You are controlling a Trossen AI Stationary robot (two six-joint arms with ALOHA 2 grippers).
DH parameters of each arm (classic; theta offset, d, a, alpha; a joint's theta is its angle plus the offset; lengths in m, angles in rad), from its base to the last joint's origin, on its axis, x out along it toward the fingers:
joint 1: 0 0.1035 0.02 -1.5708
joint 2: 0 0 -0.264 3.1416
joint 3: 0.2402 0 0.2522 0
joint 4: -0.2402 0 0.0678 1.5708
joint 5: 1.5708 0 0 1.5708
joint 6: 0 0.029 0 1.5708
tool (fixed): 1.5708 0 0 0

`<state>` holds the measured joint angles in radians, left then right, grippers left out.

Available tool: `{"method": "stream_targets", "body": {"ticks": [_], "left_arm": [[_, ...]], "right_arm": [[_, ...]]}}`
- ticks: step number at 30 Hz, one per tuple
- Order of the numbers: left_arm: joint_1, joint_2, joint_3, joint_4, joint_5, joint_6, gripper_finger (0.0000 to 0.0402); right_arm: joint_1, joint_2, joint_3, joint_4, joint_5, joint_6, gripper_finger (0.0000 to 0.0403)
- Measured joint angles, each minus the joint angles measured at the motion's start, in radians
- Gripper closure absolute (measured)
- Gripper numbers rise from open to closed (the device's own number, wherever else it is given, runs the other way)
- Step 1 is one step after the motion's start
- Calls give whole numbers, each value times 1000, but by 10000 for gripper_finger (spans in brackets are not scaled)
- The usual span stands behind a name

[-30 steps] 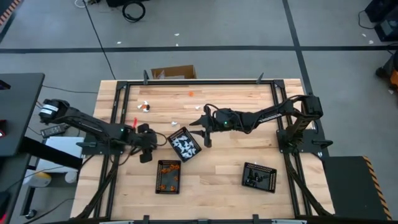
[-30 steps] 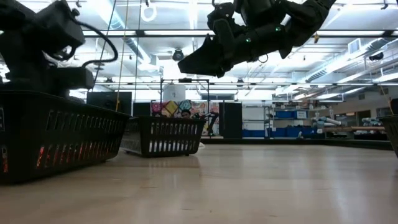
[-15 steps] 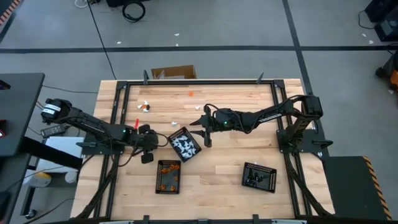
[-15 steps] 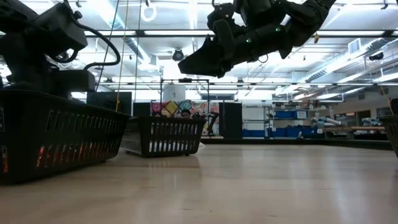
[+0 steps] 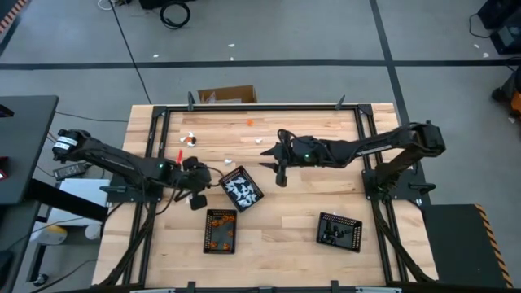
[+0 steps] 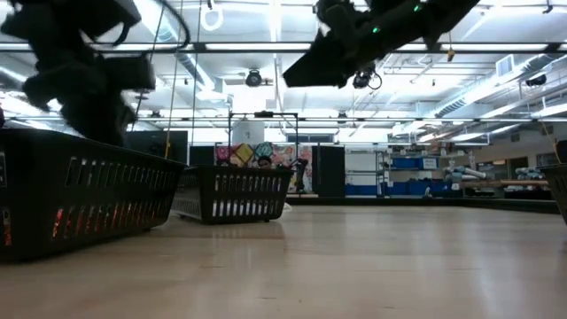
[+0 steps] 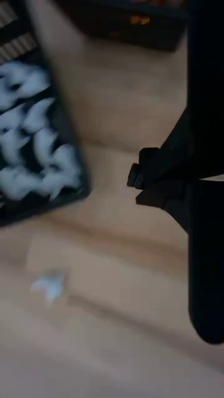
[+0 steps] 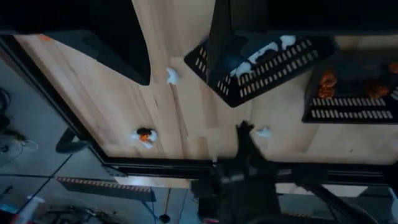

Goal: Sort Halloween decoration
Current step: Put the black skeleton toy into the right black basket

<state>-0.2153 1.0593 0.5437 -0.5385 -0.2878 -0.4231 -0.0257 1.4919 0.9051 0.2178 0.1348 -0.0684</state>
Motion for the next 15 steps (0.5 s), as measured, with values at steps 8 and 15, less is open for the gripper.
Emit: {"method": "stream_targets", "body": {"ticks": [8, 15], "left_arm": [[-7, 12, 145, 75, -115, 57, 398], [-36, 136, 179, 337, -134, 199, 398]], "right_arm": [[43, -68, 0, -62, 76, 20, 239], [71, -71, 0, -64, 89, -3, 239]]}}
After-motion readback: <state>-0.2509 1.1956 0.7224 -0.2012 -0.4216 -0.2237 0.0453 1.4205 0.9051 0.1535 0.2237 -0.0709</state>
